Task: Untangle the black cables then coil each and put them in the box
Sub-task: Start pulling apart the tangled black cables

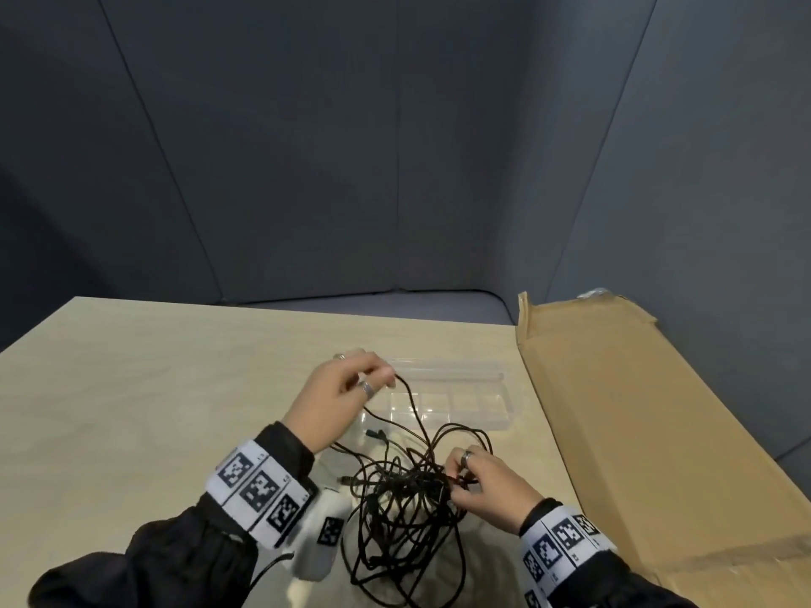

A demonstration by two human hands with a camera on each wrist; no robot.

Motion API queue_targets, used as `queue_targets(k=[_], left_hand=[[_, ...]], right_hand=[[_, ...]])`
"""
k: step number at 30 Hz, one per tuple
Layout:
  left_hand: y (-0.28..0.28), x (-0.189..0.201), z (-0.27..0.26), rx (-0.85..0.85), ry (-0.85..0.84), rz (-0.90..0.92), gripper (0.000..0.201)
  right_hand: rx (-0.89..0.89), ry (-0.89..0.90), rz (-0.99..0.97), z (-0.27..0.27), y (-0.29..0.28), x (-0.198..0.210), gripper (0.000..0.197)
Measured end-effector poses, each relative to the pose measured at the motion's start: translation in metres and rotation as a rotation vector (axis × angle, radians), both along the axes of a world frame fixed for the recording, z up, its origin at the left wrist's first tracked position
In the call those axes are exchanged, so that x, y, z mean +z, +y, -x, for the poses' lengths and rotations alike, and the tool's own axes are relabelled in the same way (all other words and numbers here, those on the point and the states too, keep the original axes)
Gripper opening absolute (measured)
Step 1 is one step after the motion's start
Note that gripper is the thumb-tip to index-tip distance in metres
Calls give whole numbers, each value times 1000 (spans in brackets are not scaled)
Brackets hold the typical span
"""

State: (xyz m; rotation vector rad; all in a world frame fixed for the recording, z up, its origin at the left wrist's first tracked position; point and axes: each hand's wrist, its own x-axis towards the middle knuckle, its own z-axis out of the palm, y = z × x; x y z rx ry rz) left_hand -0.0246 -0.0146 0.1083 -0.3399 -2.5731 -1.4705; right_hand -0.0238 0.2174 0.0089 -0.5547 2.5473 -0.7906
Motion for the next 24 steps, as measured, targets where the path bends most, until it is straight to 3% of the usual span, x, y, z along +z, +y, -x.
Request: queue_targets(k=[4,7,9,13,15,18,21,23,24], left_hand=[[-26,28,6,226,89,-363,25],[-50,28,7,321,76,-383,32],[-59,14,7,335,19,-222,29],[-69,-17,7,358,-151,167,25],[-72,-29,7,363,-242,414,16],[-64,-40,-2,413,-330,862,34],[-41,-46,-15,266,-323,906,33],[-29,-59,-22,51,-527,857,29],[-24,-67,-25,-60,-641,836,27]], right_hand=[[26,-69,-167,2,18,-15,23],[-72,-109,-135,4,32,-24,20],[-154,-113,-123,8,38,-29,11],[-213,-100,-73,12,39,-31,22],[-167,-30,-11,9,34,-23,39],[-7,33,94,2,20,-2,62],[148,-33,40,0,3,5,57],[202,-41,-52,2,-8,1,33],[193,-49,-66,4,-11,-1,32]])
